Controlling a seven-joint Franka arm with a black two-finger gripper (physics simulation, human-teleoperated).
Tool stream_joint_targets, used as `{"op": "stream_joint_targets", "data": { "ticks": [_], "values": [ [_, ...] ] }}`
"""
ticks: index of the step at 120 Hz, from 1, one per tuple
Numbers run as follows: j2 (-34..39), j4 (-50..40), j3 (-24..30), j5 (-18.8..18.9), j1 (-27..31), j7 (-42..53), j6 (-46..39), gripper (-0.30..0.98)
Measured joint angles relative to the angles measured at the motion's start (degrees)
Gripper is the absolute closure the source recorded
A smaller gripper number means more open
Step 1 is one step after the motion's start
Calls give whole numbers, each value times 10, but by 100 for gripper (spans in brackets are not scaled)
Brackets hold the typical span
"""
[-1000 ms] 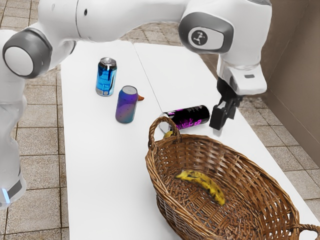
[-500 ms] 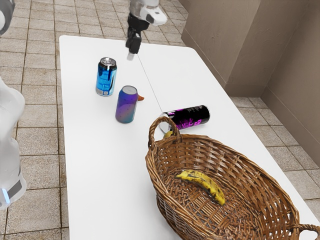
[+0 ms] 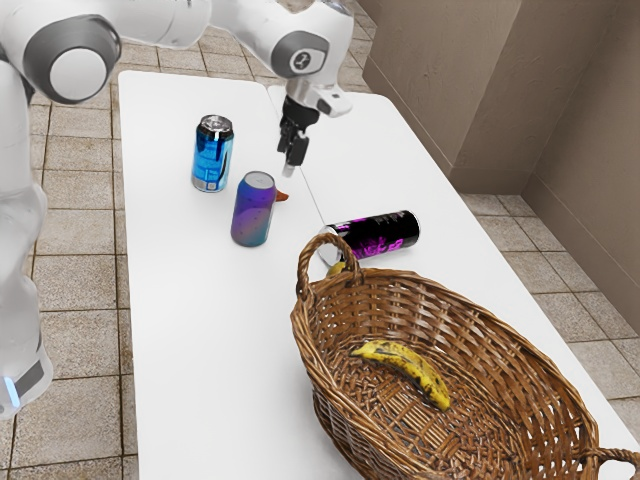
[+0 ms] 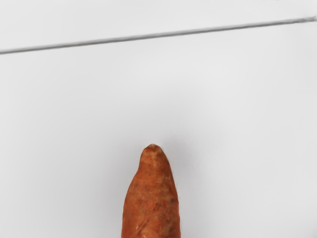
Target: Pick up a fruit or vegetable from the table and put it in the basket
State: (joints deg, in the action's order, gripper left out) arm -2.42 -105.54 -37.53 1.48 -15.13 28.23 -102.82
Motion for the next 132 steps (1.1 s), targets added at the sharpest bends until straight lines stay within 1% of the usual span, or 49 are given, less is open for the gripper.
{"op": "stream_joint_targets", "data": {
  "ticks": [15, 21, 35, 45, 66, 100, 132],
  "values": [
    [46, -51, 3, 5, -44, 11, -38, 0],
    [58, -68, 3, 9, -53, 13, -51, 0],
    [88, -96, 4, 26, -25, 15, -71, 0],
    [96, -109, 3, 37, -13, 16, -79, 0],
    [80, -112, 2, 46, -16, 17, -90, 0],
    [54, -110, -15, 19, 3, 14, -92, 0],
    [36, -120, -15, 14, -17, 12, -92, 0]
  ]
}}
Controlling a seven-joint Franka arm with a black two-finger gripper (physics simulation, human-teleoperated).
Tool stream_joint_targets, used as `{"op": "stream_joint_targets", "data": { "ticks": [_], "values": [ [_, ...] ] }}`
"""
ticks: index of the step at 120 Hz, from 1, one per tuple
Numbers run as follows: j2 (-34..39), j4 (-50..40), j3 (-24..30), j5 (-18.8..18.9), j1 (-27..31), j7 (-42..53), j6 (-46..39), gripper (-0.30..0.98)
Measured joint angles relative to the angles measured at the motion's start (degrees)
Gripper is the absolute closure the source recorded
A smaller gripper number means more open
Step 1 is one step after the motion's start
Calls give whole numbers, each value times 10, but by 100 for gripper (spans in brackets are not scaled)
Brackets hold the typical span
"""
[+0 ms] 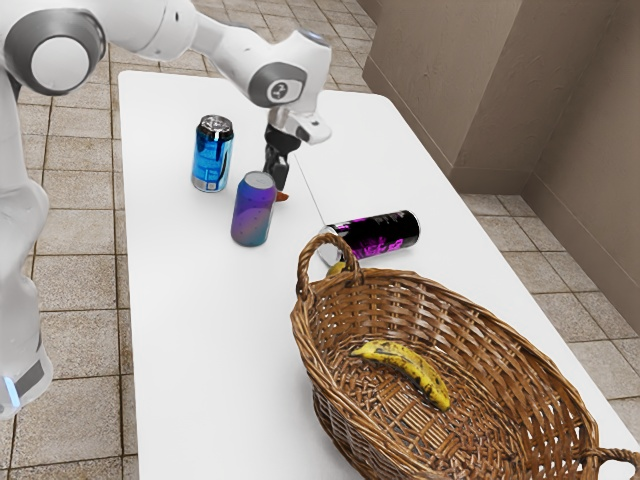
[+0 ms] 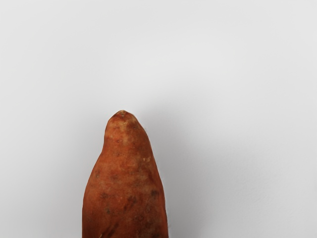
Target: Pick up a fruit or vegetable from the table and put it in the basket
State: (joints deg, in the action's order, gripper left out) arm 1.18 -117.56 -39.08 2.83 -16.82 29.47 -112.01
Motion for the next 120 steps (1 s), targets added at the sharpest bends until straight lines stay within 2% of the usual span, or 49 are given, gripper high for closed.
{"op": "stream_joint_targets", "data": {
  "ticks": [43, 64, 120],
  "values": [
    [15, -14, -8, 0, -2, 2, 0, 0],
    [30, -26, -20, 7, 19, 5, 0, 0],
    [5, -24, -25, 15, 21, 12, -7, 0]
  ]
}}
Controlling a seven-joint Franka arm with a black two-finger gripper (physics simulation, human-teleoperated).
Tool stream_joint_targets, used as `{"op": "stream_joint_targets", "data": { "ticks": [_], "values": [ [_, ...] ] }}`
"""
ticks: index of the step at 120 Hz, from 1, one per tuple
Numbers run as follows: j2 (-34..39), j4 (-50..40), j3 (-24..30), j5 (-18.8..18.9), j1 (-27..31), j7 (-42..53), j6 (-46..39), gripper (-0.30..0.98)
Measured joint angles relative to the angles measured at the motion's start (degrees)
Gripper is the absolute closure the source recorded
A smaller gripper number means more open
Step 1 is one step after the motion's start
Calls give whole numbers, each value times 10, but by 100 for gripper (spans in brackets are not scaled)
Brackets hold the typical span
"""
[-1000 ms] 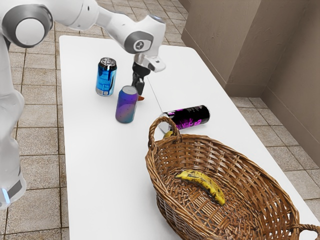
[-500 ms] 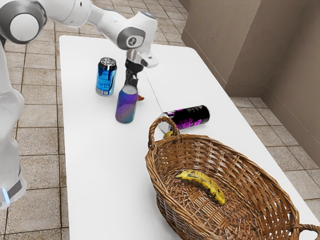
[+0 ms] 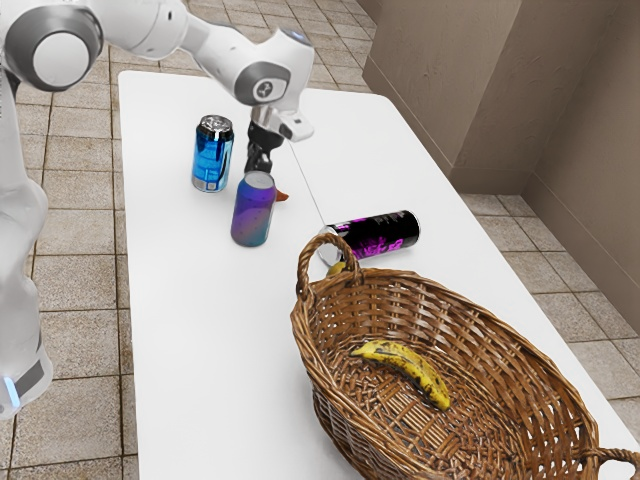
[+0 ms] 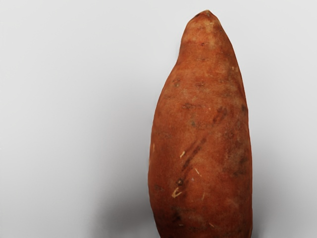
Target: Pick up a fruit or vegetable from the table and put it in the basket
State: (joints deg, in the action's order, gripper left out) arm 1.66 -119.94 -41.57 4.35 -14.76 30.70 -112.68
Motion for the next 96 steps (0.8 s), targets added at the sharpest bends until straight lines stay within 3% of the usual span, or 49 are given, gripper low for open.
{"op": "stream_joint_targets", "data": {
  "ticks": [96],
  "values": [
    [-28, 23, 11, -8, -19, 8, -2, 5]
  ]
}}
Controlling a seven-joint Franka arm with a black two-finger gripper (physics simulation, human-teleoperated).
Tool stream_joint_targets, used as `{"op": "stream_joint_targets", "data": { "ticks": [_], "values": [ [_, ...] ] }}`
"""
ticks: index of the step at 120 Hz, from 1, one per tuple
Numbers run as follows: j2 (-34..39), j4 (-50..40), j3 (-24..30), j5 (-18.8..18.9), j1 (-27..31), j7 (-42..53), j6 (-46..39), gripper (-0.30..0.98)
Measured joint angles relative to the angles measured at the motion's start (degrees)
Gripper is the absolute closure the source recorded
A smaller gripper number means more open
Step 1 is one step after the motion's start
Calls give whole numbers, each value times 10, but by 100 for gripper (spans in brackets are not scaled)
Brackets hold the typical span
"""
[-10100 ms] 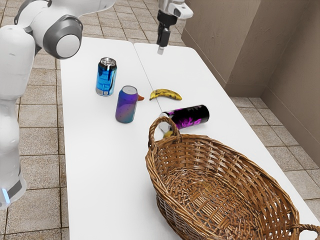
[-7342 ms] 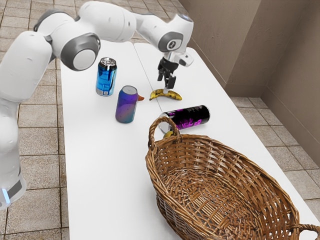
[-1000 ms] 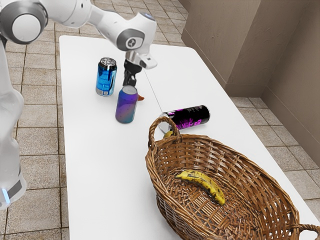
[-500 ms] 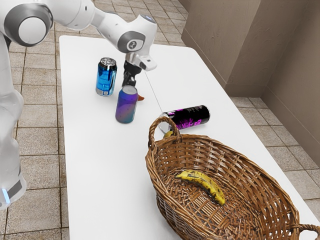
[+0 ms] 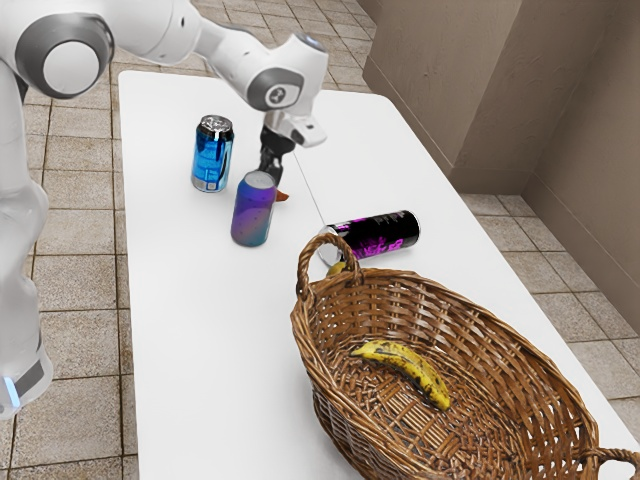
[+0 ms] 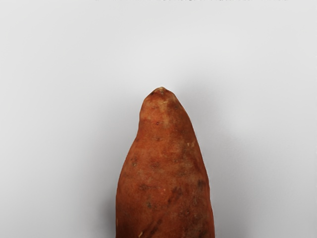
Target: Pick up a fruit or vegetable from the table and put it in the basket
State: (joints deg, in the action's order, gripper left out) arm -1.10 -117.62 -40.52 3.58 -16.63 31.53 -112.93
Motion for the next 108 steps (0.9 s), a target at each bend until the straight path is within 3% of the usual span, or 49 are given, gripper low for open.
{"op": "stream_joint_targets", "data": {
  "ticks": [40, 108],
  "values": [
    [-3, -1, 0, -4, -22, 0, 1, 7],
    [-9, -2, 0, -7, -3, -1, 2, 9]
  ]
}}
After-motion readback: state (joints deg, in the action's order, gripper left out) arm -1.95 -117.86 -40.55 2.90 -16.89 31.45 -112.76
